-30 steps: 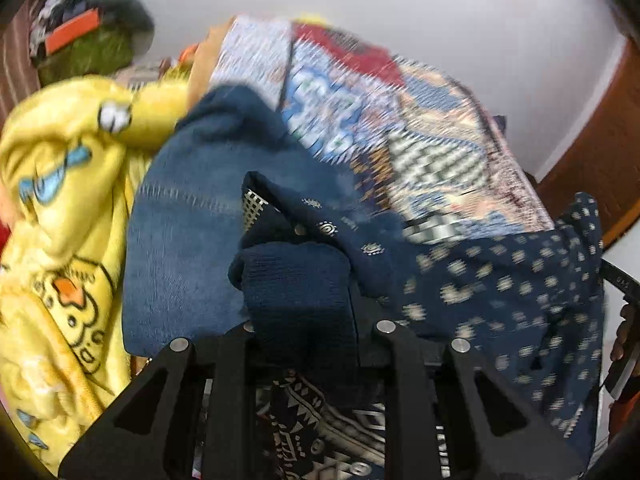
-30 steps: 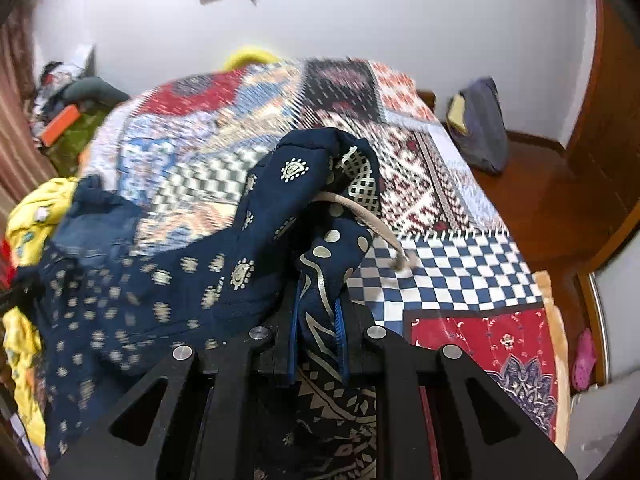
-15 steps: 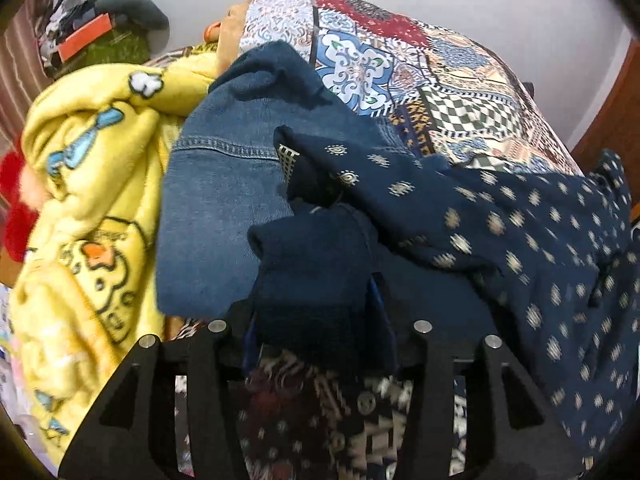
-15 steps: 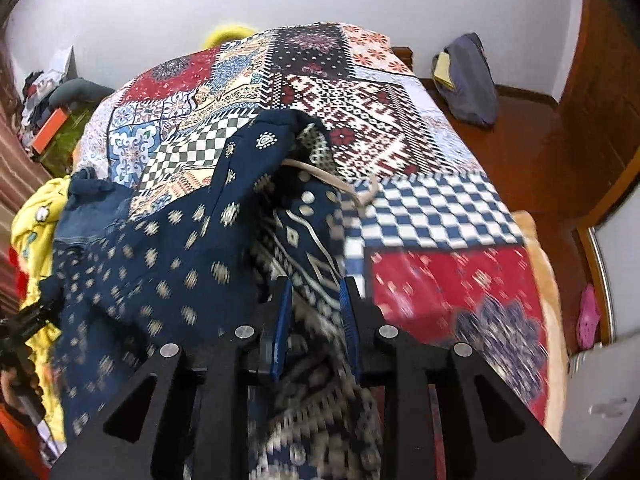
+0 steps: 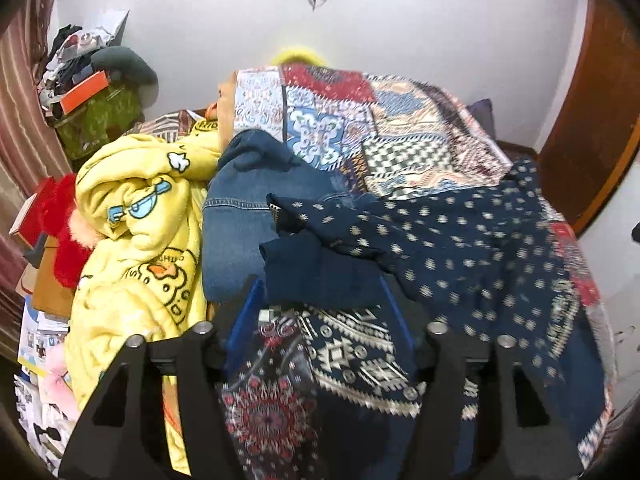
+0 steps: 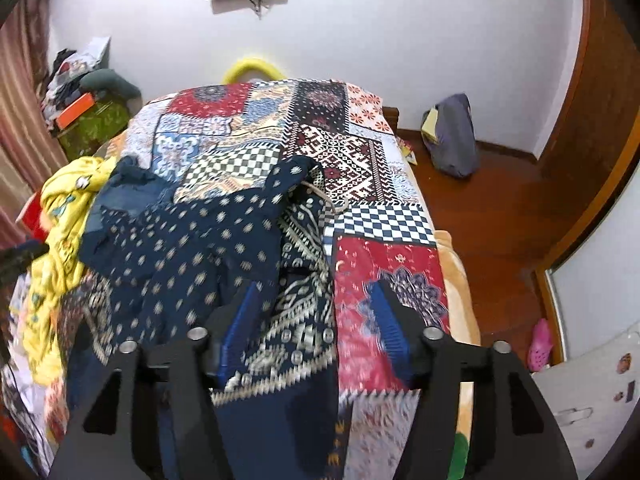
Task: Fold large clothes
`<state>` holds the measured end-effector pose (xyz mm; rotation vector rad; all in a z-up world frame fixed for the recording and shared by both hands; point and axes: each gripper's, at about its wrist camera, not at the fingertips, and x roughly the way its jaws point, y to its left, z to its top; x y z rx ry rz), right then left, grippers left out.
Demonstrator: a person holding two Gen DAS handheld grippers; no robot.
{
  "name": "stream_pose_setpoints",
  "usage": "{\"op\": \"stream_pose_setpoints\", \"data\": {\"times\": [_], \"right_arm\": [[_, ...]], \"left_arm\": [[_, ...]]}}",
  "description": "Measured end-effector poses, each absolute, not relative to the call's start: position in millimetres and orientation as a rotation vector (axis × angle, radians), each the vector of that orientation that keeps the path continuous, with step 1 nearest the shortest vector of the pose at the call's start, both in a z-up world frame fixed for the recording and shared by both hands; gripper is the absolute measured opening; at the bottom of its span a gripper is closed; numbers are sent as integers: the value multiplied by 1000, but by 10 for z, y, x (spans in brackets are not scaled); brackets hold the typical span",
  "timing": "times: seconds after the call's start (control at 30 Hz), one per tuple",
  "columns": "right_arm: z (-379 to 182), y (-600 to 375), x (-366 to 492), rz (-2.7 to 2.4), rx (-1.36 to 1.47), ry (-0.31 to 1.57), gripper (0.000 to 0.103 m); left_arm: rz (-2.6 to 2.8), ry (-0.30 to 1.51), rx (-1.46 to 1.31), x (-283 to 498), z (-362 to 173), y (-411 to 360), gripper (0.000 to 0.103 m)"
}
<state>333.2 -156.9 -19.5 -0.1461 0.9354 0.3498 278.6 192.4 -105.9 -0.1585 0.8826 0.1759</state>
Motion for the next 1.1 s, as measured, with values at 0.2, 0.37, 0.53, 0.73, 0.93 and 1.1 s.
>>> {"op": "stream_pose_setpoints", "data": {"times": [0.2, 0.37, 0.53, 0.73, 0.93, 1.1], "right_arm": [[-266, -1622, 2891, 396, -206, 953, 65], [-628, -1696, 2631, 419, -215, 1036, 65], [-1049, -1776, 2496, 411, -174, 1138, 65], [-1410, -1840, 2423, 417, -123, 1239, 65], [-1556, -1880, 2400, 447, 11, 1262, 65], [-1570, -1855, 2369, 491, 35, 1226, 52]], "left_arm": [[132, 872, -158, 2317, -1010, 1858, 89], [91, 965, -226, 2012, -1378, 1850, 89], [63, 1075, -338, 1778, -1890, 1811, 89], [-37, 1133, -467, 1597, -2249, 1665, 89], [-101, 1195, -587, 1580, -2562, 1543, 80], [-140, 1160, -709, 1514, -2615, 1556, 52]]}}
